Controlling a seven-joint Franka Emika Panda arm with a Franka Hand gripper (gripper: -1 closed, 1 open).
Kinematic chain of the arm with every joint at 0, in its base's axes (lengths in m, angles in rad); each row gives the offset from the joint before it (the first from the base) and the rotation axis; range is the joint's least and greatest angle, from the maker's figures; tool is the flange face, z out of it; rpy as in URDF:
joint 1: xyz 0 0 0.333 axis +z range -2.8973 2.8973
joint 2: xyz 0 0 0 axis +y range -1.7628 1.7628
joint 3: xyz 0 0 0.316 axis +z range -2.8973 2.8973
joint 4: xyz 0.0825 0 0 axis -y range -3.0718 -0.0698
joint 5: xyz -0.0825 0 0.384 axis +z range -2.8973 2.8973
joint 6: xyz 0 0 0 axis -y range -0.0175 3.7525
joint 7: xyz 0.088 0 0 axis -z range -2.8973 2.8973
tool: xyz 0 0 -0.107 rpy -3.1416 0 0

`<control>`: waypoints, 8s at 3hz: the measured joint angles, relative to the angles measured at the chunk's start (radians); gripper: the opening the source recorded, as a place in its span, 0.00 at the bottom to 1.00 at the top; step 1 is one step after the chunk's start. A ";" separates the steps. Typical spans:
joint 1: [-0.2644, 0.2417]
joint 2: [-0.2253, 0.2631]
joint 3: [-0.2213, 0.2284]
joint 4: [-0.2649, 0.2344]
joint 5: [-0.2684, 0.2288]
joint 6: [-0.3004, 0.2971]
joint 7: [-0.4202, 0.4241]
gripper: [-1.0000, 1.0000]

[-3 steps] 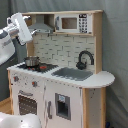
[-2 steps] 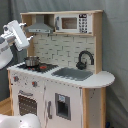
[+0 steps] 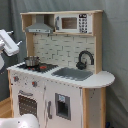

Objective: Play with the kitchen

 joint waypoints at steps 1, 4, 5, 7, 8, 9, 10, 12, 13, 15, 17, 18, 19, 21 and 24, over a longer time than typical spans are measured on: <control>0.070 -0.007 0.010 -0.026 0.000 0.022 -0.061 1.00; 0.280 -0.006 0.134 -0.153 0.003 0.065 -0.237 1.00; 0.321 -0.006 0.198 -0.213 0.003 0.079 -0.256 1.00; 0.355 -0.016 0.309 -0.330 -0.011 0.189 -0.265 1.00; 0.322 -0.020 0.314 -0.380 -0.011 0.272 -0.269 1.00; 0.256 -0.020 0.314 -0.383 -0.011 0.346 -0.295 1.00; 0.193 -0.021 0.317 -0.372 -0.011 0.422 -0.317 1.00; 0.055 -0.022 0.368 -0.256 -0.010 0.489 -0.319 1.00; -0.022 -0.022 0.387 -0.186 -0.006 0.492 -0.317 1.00; -0.122 -0.022 0.436 -0.063 0.020 0.458 -0.241 1.00; -0.109 -0.022 0.436 -0.089 0.020 0.414 -0.226 0.00; -0.109 -0.021 0.437 -0.089 0.029 0.415 -0.111 0.00; -0.109 -0.019 0.439 -0.090 0.067 0.417 -0.013 0.00; -0.107 -0.016 0.443 -0.097 0.183 0.426 0.170 0.00; -0.104 -0.015 0.444 -0.104 0.250 0.439 0.467 0.00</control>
